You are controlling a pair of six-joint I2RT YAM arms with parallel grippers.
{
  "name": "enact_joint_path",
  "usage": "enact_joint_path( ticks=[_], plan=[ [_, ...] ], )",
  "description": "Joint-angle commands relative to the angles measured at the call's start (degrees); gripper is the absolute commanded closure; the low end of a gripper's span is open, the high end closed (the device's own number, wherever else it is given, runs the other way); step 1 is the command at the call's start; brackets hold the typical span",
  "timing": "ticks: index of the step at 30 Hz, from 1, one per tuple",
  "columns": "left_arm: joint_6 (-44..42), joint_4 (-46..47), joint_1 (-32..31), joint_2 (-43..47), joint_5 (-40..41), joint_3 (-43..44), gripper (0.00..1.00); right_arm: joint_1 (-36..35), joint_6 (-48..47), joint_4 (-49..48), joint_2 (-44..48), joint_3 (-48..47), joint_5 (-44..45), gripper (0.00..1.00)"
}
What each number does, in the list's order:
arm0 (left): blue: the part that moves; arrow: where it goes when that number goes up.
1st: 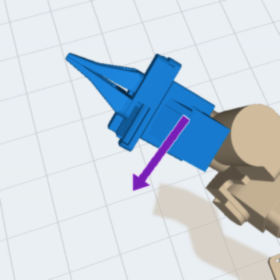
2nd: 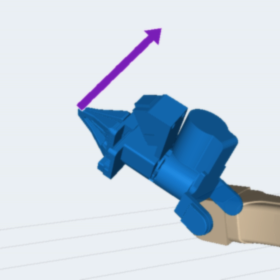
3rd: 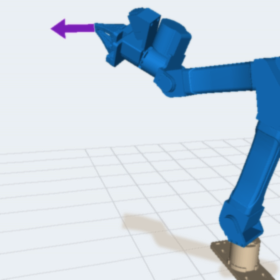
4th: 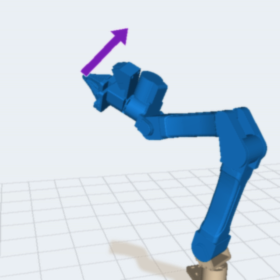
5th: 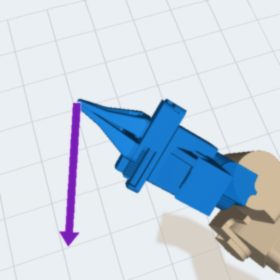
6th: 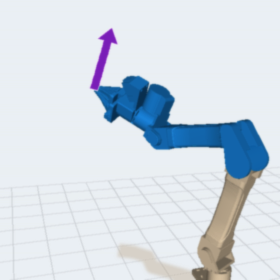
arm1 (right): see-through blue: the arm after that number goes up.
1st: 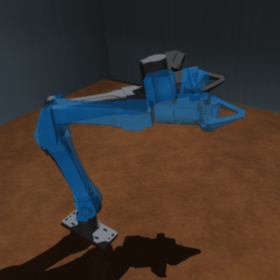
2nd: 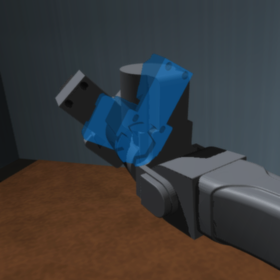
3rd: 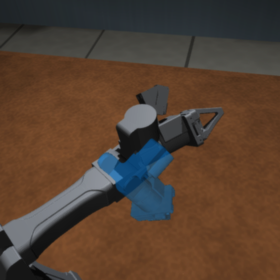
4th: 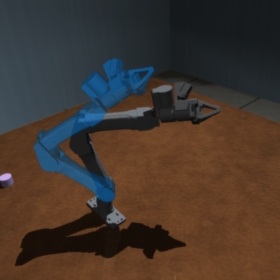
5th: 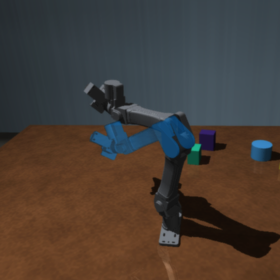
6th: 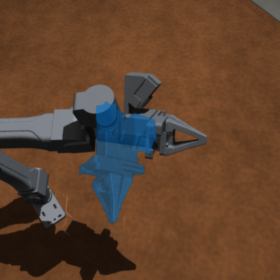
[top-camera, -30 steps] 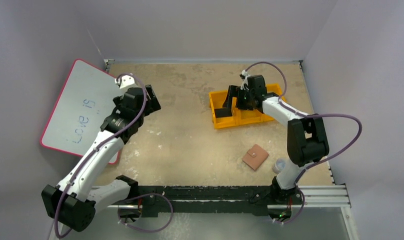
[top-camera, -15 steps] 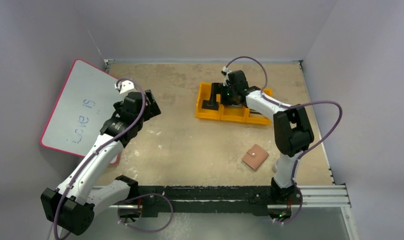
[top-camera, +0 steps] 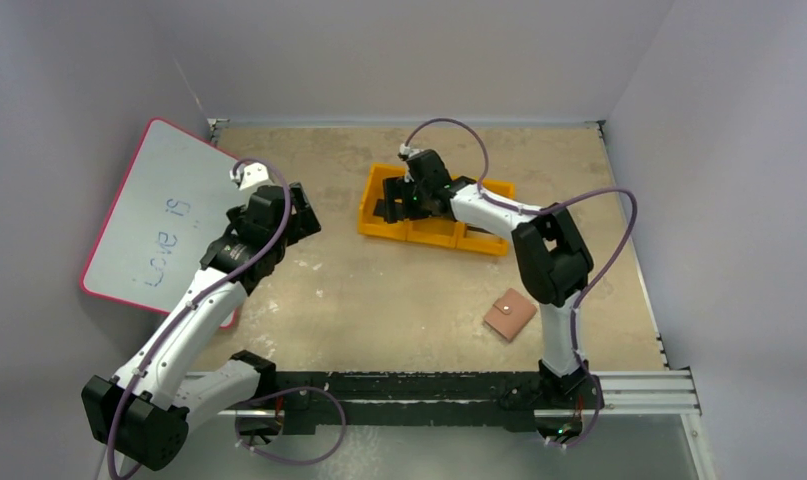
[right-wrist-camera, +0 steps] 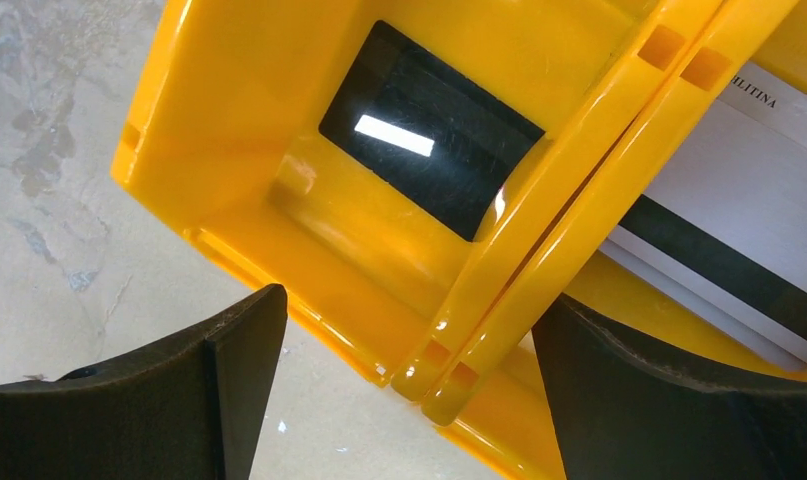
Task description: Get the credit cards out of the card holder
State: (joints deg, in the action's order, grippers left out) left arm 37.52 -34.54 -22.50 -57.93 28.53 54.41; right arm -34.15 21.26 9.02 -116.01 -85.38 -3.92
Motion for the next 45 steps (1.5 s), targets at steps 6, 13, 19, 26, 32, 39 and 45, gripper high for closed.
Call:
enact_joint_path(
  ticks=[6, 13, 19, 26, 32, 39, 45],
  plan=[
    [0.6, -0.7, 0.2, 1.4, 2.6, 0.6, 0.00, -7.7, -0.7, 4.7, -3.2, -7.2, 11.3, 0.13],
    [0.7, -1.2, 0.2, 2.1, 3.7, 0.7, 0.00, -11.8, -2.1, 7.6, -6.5, -10.5, 16.1, 0.15],
    [0.7, -1.3, 0.3, 2.2, 4.0, 0.6, 0.00, -12.3, -1.9, 11.1, -3.6, -14.3, 19.7, 0.09],
    [0.9, -2.0, 0.2, 3.8, 0.9, 1.6, 0.00, -12.4, 0.8, 13.6, 11.8, -11.0, 29.0, 0.00],
    [1.7, 2.0, 0.2, 3.9, -3.2, -1.4, 0.00, -12.2, 23.0, 12.9, 35.5, 18.0, 42.9, 0.00],
    [2.1, 3.2, 0.2, 1.1, -14.7, 0.7, 0.02, -12.2, 52.1, 27.7, 52.4, 36.9, 40.2, 0.00],
    [-0.5, 7.2, 0.3, 0.8, -26.6, -0.4, 0.02, -12.2, 74.1, 49.8, 52.0, 33.8, 40.7, 0.00]
  ],
)
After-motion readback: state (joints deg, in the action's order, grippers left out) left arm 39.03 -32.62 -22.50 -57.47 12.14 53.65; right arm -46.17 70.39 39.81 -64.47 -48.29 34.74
